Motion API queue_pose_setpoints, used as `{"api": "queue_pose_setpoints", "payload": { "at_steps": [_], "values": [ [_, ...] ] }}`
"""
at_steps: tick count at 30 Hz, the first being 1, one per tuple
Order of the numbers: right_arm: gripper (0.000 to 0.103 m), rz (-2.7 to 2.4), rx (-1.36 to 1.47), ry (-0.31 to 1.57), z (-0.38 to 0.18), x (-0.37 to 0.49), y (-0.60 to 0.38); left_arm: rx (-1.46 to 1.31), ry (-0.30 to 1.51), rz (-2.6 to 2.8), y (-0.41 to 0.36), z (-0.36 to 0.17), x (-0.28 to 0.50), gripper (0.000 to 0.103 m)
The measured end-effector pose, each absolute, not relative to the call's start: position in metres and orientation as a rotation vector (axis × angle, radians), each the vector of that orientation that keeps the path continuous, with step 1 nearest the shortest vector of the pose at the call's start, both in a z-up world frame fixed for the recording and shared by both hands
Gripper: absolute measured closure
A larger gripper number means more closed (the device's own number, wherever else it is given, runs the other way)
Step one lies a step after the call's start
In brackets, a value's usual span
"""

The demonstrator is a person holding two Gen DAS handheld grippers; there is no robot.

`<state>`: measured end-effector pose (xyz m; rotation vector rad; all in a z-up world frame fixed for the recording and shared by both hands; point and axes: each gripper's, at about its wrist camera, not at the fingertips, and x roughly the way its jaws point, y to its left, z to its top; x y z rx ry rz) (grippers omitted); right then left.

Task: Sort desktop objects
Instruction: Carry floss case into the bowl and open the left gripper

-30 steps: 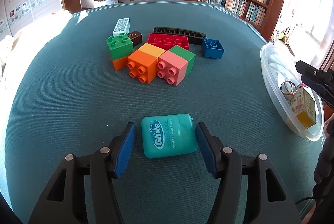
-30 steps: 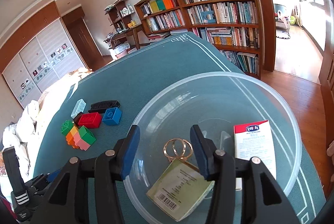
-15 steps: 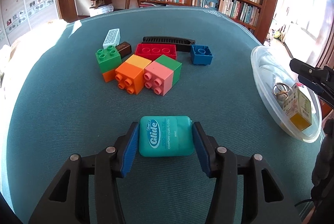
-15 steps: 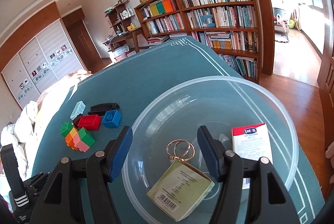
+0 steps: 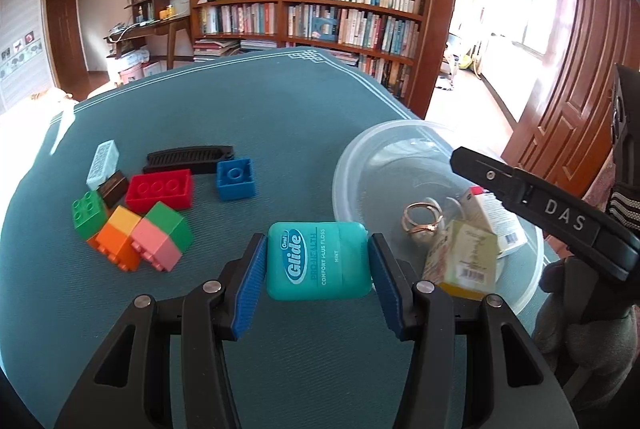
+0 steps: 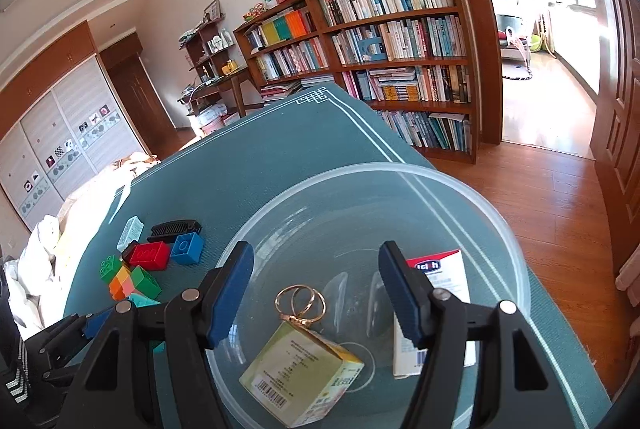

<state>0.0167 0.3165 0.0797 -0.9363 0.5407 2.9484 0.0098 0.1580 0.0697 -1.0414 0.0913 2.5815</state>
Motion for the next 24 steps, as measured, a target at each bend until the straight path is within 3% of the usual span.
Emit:
{"api": "queue_pose_setpoints", "payload": {
  "at_steps": [9, 24],
  "values": [
    [0.031, 2.910, -0.892, 0.573, 0.083, 0.017, 0.335, -1.005, 0.122, 2.495, 0.199, 0.071, -0.008, 0.048],
    [0.029, 2.883, -0.895, 0.592, 0.079, 0.015, 0.340, -1.070, -0.051, 2.460, 0.189, 0.063, -0.029, 0.047]
  ]
}}
